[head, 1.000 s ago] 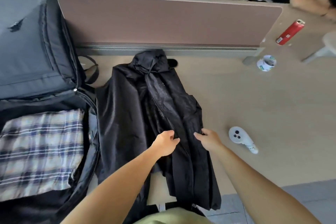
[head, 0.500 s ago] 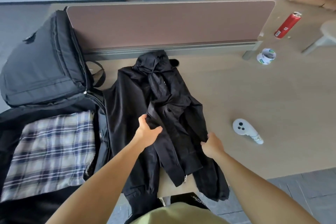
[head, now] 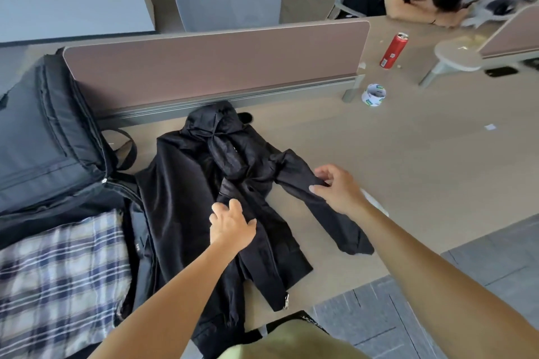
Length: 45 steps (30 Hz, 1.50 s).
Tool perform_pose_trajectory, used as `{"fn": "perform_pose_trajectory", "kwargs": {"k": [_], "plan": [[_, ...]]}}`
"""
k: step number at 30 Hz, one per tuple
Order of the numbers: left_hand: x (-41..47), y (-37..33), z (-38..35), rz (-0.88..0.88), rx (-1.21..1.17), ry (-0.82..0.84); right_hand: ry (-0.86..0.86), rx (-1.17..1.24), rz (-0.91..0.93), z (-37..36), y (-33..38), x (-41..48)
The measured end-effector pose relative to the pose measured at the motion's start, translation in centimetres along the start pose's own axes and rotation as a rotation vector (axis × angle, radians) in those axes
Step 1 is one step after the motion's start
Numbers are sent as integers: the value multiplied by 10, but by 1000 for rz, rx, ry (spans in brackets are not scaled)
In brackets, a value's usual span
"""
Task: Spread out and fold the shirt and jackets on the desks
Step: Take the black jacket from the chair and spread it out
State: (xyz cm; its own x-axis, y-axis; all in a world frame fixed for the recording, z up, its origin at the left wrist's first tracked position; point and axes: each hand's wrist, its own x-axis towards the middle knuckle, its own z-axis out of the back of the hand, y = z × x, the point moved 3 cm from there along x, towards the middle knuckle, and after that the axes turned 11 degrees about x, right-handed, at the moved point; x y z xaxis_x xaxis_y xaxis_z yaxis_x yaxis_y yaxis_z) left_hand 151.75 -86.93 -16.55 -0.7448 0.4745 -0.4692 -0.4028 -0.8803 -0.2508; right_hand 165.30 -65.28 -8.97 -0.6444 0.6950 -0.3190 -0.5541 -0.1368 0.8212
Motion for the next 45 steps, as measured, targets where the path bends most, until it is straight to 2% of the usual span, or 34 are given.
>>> {"fn": "perform_pose_trajectory", "kwargs": {"k": [3, 6, 11, 15, 18, 21, 23, 25, 27, 29, 31, 32, 35, 39, 41, 45], "plan": [[-5, -18, 10, -284, 121, -239, 75, -91, -24, -9, -1, -12], [-2, -42, 21, -453, 114, -266, 168, -79, 75, -16, 13, -23], [22, -68, 34, -456, 271, -195, 224, 18, 218, -17, 39, -41], [34, -75, 51, -480, 331, -245, 226, 17, 145, -6, 36, -48], [39, -72, 72, -460, 245, -280, 276, -295, -37, 8, 28, -51], [39, -68, 89, -465, 126, -335, 353, -574, -86, 14, 16, -47], [39, -66, 97, -472, 105, -388, 325, -652, -98, 20, 11, -43], [42, -63, 103, -435, 77, -426, 246, -698, -63, 33, 13, -40], [48, -58, 109, -359, 53, -434, 50, -727, 121, 50, 21, -38], [55, -53, 111, -294, 85, -421, -113, -520, 262, 66, 28, -35], [64, -51, 108, -218, 175, -371, -119, -275, 254, 80, 27, -23], [68, -50, 106, -170, 211, -328, -91, -244, 246, 87, 25, -15], [78, -51, 100, -52, 183, -249, 97, -397, 222, 110, 21, 14], [90, -68, 94, 63, 176, -270, 337, -966, 205, 147, 6, 66], [95, -83, 92, 148, 207, -279, 334, -1082, 244, 171, -4, 96], [109, -129, 89, 181, 168, -321, 134, -1028, 381, 228, -14, 166]]}}
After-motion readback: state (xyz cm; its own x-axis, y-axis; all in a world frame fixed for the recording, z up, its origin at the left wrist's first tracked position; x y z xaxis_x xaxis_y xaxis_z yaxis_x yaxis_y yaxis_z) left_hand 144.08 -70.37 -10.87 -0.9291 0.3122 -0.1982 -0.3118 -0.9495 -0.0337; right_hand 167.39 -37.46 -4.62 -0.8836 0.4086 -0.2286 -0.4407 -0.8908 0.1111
